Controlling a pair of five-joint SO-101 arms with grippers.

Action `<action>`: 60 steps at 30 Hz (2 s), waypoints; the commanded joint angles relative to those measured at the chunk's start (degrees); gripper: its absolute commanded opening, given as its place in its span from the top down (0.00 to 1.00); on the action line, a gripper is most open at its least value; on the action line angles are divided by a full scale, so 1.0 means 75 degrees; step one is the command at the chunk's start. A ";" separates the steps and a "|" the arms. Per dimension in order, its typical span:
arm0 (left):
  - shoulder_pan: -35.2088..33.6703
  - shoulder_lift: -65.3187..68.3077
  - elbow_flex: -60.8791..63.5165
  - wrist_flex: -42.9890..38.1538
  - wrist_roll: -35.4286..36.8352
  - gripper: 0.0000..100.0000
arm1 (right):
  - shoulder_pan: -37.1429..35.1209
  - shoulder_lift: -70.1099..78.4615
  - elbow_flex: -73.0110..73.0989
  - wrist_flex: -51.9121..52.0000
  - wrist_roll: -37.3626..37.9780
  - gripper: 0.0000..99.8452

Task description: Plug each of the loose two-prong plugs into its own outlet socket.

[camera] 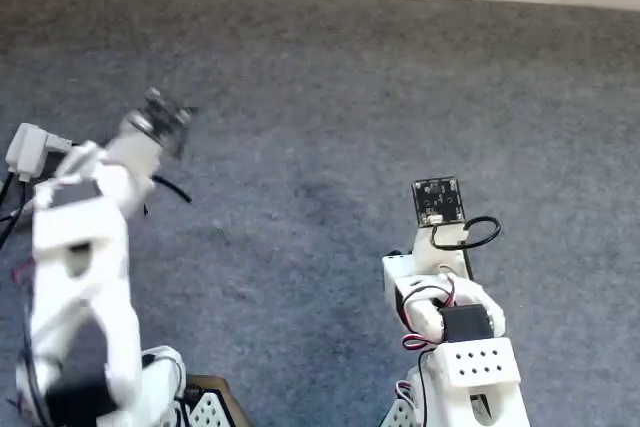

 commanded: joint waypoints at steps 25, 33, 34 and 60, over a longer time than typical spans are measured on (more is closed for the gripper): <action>-0.1670 0.4015 -0.7484 0.4173 0.0457 0.63 | -0.0006 -0.0147 0.0369 -0.0580 0.0105 0.93; -0.1588 0.2010 -0.9137 0.6154 0.1981 0.63 | 0.1612 -0.0955 -0.1002 0.0639 0.0680 0.96; -0.1483 0.1729 -0.9196 0.6529 0.2180 0.63 | 0.1741 -0.1284 -0.1143 0.0908 0.0680 0.96; 0.1272 -0.7484 0.2151 0.4618 0.4278 0.80 | 0.1893 -0.4554 0.1577 0.2620 0.0680 0.96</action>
